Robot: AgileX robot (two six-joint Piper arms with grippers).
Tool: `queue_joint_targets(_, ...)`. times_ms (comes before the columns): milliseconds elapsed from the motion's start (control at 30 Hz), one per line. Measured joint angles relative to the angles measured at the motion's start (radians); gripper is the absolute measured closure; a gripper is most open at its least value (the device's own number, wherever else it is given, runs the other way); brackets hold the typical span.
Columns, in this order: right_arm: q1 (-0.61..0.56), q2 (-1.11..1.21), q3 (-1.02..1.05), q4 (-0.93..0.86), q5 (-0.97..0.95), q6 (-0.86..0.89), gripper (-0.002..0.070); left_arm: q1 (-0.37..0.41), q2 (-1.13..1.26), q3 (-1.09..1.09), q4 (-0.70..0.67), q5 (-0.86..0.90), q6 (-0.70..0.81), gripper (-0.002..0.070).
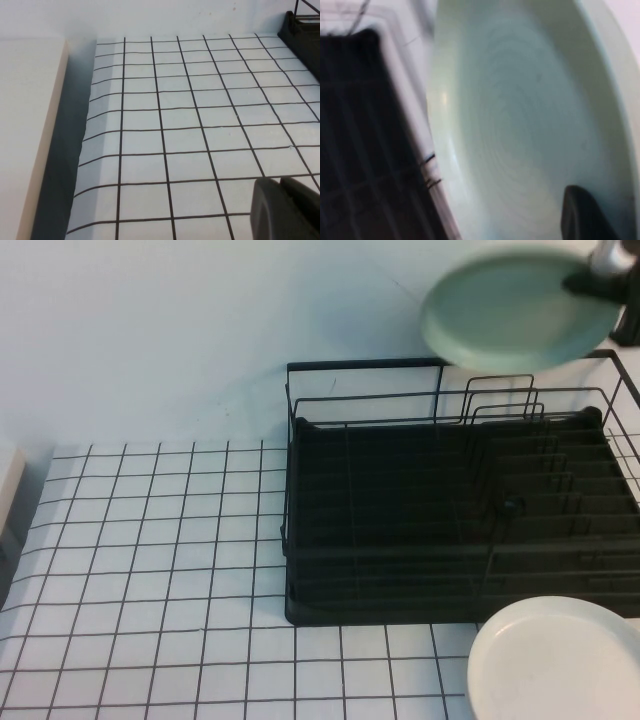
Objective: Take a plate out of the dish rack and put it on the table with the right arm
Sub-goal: Place the plate from the table
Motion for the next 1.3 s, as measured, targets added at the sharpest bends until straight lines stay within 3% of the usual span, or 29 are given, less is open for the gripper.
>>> queue_joint_targets(233,-0.015,-0.197,-0.011,-0.049,0.172,0.343,0.0565,0.000,0.000,0.000,0.000,0.000,0.000,0.0678)
queue_joint_targets(467,-0.037,-0.284,-0.011,-0.325,0.529,0.841,0.0565,0.000,0.000,0.000,0.000,0.000,-0.003,0.0678)
queue_joint_targets(567,-0.039,-0.301,0.046,-0.429,0.561,0.986,0.0565,0.000,0.000,0.000,0.000,0.000,-0.003,0.0678)
queue_joint_targets(767,-0.039,-0.365,0.314,-0.401,0.566,1.035,0.0565,0.000,0.000,0.000,0.000,0.000,-0.003,0.0678)
queue_joint_targets(1067,-0.039,-0.475,0.728,-0.282,0.549,0.940,0.0565,0.000,0.000,0.000,0.000,0.000,-0.003,0.0678)
queue_joint_targets(1300,-0.039,-0.481,0.927,-0.282,0.344,0.937,0.0565,0.000,0.000,0.000,0.000,0.000,-0.003,0.0678)
